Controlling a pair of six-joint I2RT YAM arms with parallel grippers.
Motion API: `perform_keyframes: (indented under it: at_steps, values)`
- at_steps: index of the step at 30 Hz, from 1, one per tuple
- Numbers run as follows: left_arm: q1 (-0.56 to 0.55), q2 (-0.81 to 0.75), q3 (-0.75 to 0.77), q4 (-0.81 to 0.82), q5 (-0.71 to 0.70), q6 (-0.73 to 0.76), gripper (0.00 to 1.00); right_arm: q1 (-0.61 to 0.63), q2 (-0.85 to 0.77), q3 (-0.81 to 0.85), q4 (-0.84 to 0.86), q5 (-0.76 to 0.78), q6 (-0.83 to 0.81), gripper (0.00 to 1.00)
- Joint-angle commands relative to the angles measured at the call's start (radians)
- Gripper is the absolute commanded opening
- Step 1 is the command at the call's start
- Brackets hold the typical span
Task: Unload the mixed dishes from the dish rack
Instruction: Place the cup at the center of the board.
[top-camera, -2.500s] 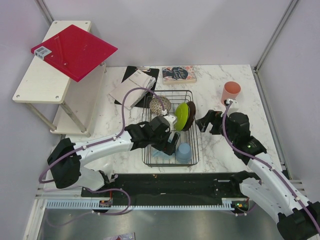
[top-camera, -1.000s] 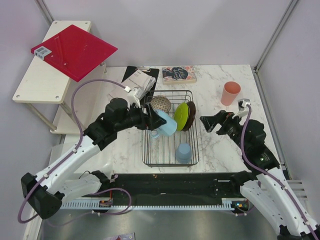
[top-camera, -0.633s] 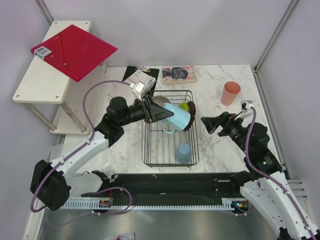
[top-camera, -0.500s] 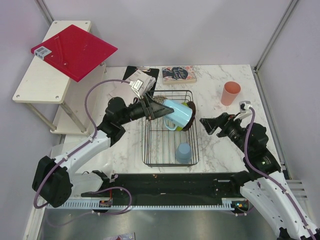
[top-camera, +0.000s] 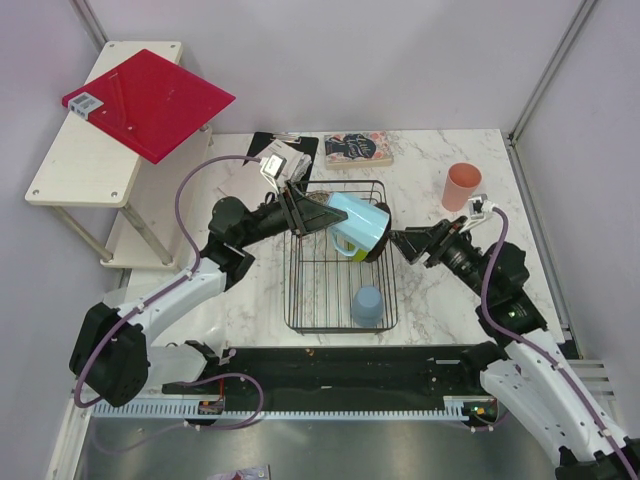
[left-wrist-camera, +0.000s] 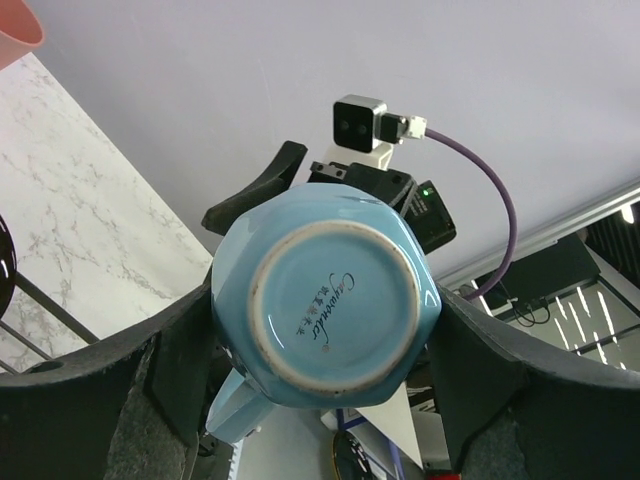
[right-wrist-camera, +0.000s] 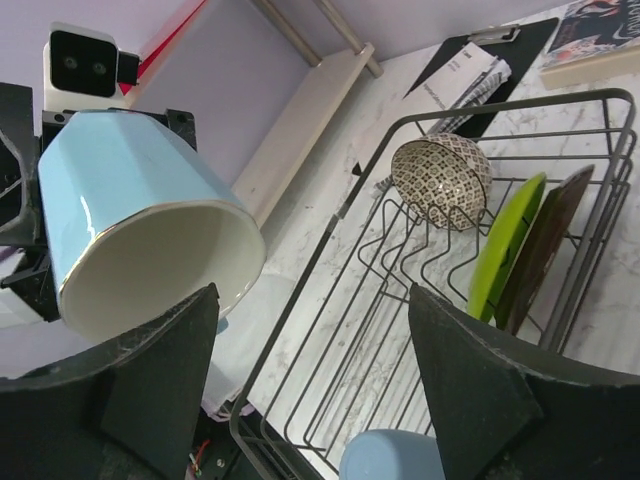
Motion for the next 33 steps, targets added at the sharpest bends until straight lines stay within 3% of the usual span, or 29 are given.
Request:
perform_keyframes:
  at_steps: [1, 6, 20, 26, 31, 33]
  values:
    - [0.003, -0.021, 0.009, 0.143, 0.019, -0.055, 0.02, 0.003, 0.072, -0.006, 0.219, -0.079, 0.078, 0.81]
    - [0.003, -0.035, 0.004, 0.13, 0.019, -0.051, 0.02, 0.004, 0.138, -0.009, 0.374, -0.123, 0.129, 0.76]
    - [0.003, -0.029, -0.007, 0.149, 0.026, -0.064, 0.02, 0.093, 0.327, 0.007, 0.536, -0.161, 0.162, 0.63]
    - [0.003, -0.038, -0.019, 0.135, 0.032, -0.058, 0.02, 0.136, 0.356, 0.021, 0.535, -0.124, 0.146, 0.36]
    - [0.003, -0.067, -0.019, 0.083, 0.033, -0.019, 0.02, 0.139, 0.31, 0.032, 0.452, -0.09, 0.109, 0.01]
    - [0.003, -0.073, -0.018, 0.048, 0.032, -0.002, 0.02, 0.139, 0.272, 0.044, 0.383, -0.064, 0.08, 0.0]
